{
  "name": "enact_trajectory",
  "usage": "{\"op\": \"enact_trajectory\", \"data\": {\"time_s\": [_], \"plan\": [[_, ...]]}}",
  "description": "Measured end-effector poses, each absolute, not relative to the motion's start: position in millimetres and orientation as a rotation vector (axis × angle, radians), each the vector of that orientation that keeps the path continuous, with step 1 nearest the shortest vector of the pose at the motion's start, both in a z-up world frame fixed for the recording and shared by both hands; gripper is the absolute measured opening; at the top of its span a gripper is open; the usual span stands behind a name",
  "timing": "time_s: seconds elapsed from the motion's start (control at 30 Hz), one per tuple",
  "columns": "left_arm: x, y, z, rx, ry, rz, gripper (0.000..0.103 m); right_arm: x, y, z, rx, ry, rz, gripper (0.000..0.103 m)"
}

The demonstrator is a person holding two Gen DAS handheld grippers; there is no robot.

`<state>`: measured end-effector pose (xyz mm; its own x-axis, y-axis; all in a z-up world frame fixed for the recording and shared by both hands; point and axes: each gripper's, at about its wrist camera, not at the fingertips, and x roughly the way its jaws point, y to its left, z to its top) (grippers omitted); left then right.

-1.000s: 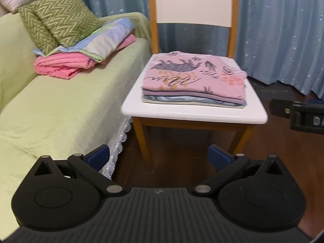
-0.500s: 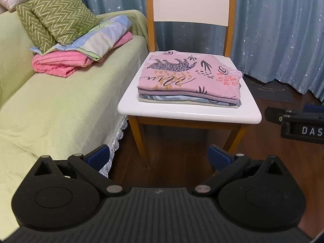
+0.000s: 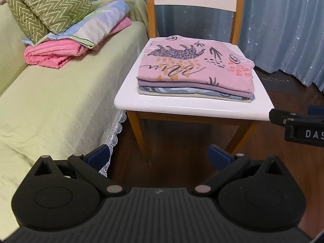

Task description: Fold clothes

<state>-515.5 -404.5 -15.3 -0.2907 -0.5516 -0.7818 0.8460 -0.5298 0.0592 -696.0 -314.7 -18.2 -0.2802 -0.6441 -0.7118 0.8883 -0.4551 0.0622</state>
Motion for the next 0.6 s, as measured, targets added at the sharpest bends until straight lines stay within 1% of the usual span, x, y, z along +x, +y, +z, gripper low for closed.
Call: {"op": "enact_trajectory", "data": {"time_s": [0.6], "plan": [[-508, -433, -31, 0.973, 0.506, -1.924, 0.102, -692, -346, -28, 0.859, 0.448, -1.87, 0.103]]}}
